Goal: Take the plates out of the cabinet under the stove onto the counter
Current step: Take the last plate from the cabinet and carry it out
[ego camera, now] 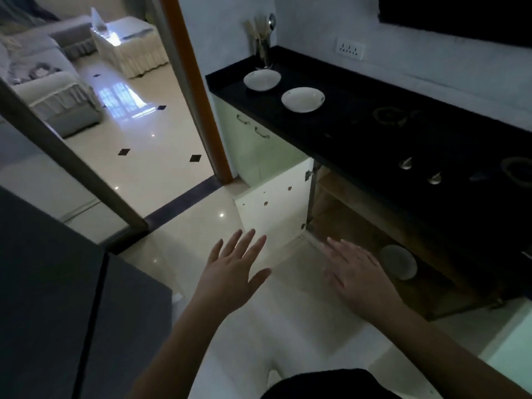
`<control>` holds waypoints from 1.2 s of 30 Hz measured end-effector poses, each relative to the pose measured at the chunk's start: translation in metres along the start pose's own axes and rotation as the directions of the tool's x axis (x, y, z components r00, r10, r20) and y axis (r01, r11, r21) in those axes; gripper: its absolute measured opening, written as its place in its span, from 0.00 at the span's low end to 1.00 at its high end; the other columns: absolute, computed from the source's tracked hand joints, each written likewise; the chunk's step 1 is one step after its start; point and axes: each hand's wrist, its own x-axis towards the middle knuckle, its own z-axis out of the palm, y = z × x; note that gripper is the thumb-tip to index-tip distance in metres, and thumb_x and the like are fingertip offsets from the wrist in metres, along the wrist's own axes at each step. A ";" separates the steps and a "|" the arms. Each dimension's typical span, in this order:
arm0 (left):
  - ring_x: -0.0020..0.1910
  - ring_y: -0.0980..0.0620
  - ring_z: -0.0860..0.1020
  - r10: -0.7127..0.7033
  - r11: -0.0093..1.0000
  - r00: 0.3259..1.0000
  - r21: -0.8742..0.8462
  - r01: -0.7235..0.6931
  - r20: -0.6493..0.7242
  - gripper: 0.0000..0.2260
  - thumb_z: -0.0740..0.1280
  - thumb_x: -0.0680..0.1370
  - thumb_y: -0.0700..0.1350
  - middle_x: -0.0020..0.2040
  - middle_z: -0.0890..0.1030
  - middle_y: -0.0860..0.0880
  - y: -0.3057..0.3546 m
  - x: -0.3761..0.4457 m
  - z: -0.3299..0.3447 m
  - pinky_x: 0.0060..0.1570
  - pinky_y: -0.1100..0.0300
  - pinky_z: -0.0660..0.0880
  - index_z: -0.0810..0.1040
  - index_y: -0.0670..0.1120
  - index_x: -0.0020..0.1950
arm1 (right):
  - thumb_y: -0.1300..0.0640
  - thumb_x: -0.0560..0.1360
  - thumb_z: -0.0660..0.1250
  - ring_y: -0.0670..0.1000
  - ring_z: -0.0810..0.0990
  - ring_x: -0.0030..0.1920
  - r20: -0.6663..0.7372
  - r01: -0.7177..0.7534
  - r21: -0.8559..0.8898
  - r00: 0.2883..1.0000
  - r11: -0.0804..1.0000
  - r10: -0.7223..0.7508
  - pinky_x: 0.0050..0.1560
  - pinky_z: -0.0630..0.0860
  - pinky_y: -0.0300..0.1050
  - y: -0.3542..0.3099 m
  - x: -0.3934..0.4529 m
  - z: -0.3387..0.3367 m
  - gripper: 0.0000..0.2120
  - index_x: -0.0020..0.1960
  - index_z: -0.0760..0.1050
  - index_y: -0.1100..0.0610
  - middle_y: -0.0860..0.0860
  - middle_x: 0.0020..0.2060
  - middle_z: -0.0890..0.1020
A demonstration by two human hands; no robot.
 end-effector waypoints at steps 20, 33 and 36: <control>0.80 0.49 0.50 0.564 0.820 0.826 0.109 -0.562 0.013 0.28 0.42 0.80 0.56 0.80 0.57 0.51 0.104 0.183 0.005 0.76 0.47 0.47 0.57 0.53 0.80 | 0.40 0.81 0.46 0.53 0.54 0.77 -0.068 -0.542 0.063 0.835 0.838 0.546 0.76 0.52 0.51 0.080 -0.015 -0.005 0.29 0.79 0.53 0.50 0.49 0.78 0.57; 0.80 0.48 0.49 0.726 0.675 0.680 0.086 -0.733 0.097 0.26 0.46 0.83 0.57 0.81 0.57 0.49 0.070 0.258 0.023 0.77 0.47 0.50 0.56 0.51 0.80 | 0.43 0.81 0.53 0.54 0.62 0.75 -0.120 -0.684 0.093 0.713 0.723 0.690 0.73 0.60 0.53 0.058 0.046 0.002 0.27 0.76 0.61 0.53 0.50 0.74 0.66; 0.80 0.48 0.49 0.761 0.628 0.635 0.098 -0.772 0.134 0.25 0.48 0.83 0.55 0.81 0.56 0.49 0.054 0.277 0.025 0.77 0.46 0.50 0.55 0.51 0.80 | 0.42 0.81 0.52 0.53 0.62 0.75 -0.139 -0.725 0.138 0.660 0.674 0.738 0.73 0.59 0.51 0.047 0.063 0.005 0.27 0.76 0.60 0.52 0.49 0.74 0.66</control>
